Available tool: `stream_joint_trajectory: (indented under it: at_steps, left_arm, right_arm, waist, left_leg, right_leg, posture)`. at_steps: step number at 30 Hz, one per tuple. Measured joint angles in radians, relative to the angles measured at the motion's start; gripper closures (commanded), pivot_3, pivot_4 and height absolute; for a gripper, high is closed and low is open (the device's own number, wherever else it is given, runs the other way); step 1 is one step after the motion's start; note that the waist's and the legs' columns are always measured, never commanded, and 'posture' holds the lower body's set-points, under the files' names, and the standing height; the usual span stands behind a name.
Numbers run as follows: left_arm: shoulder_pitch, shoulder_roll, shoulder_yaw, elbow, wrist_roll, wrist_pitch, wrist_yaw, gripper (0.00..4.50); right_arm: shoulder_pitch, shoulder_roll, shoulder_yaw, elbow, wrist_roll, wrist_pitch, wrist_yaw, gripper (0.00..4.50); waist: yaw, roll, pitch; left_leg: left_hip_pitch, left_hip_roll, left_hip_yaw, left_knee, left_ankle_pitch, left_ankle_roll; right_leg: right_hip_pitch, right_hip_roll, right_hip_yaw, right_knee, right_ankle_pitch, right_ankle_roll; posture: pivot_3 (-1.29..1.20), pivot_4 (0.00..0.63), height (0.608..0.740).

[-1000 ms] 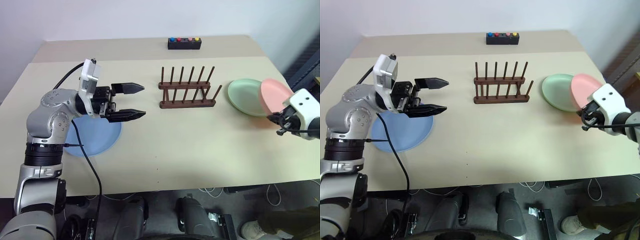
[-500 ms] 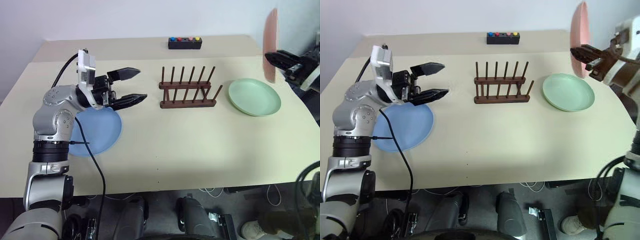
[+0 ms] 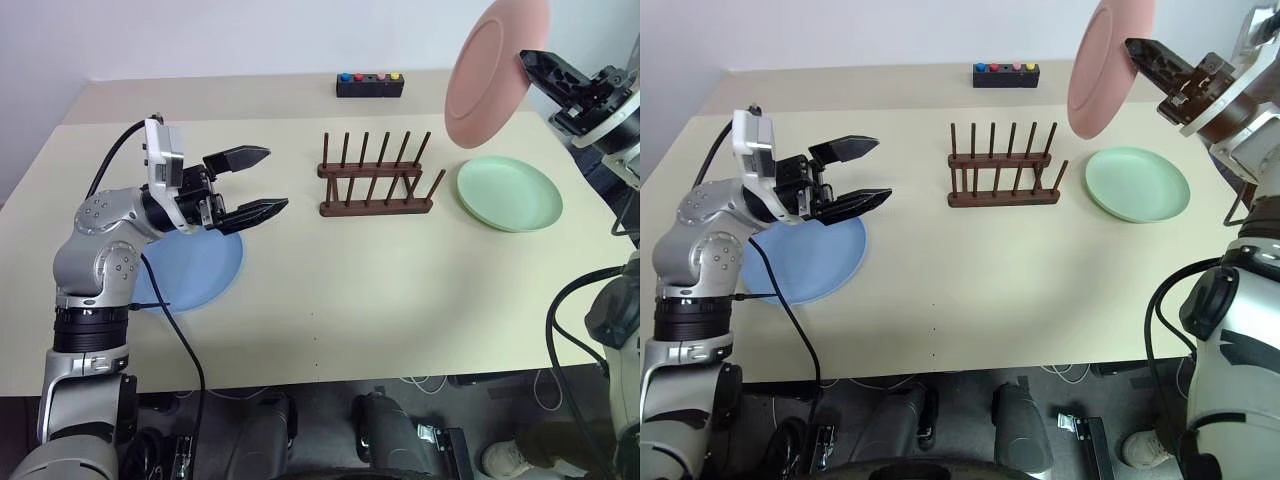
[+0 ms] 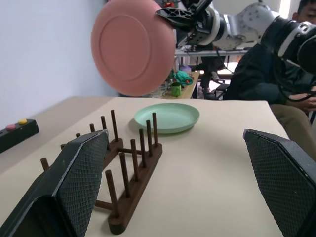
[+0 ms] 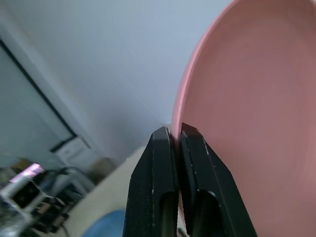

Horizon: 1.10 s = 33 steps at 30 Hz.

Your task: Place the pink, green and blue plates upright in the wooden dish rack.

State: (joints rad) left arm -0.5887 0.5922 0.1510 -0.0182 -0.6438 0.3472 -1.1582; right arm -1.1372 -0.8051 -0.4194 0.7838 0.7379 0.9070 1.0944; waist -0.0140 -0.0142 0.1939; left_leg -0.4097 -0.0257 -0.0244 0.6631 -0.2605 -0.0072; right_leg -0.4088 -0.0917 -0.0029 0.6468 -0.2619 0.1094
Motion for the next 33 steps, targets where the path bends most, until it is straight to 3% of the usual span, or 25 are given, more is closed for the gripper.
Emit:
stream_joint_trajectory:
  at_steps: [13, 33]
  left_arm:
    - [0.027, 0.009, 0.002, -0.036, -0.019, 0.020, 0.012, 0.00]
    - [0.030, 0.029, 0.001, -0.046, -0.020, 0.033, 0.024, 0.00]
  right_arm:
    - [-0.045, 0.041, 0.068, 0.228, -0.107, -0.092, 0.145, 4.46]
    - [-0.025, 0.055, 0.066, 0.260, -0.175, -0.122, 0.177, 4.46]
  waist:
    - [-0.001, 0.000, 0.000]
    - [-0.001, 0.000, 0.000]
  left_leg:
    - [0.000, 0.000, 0.001, 0.000, 0.000, 0.000]
    - [0.000, 0.000, 0.001, 0.000, 0.000, 0.000]
  right_leg:
    - [0.000, 0.000, 0.000, 0.000, 0.000, 0.000]
    - [0.000, 0.000, 0.000, 0.000, 0.000, 0.000]
  posture:
    - [0.00, 0.150, 0.740]
    - [0.00, 0.150, 0.740]
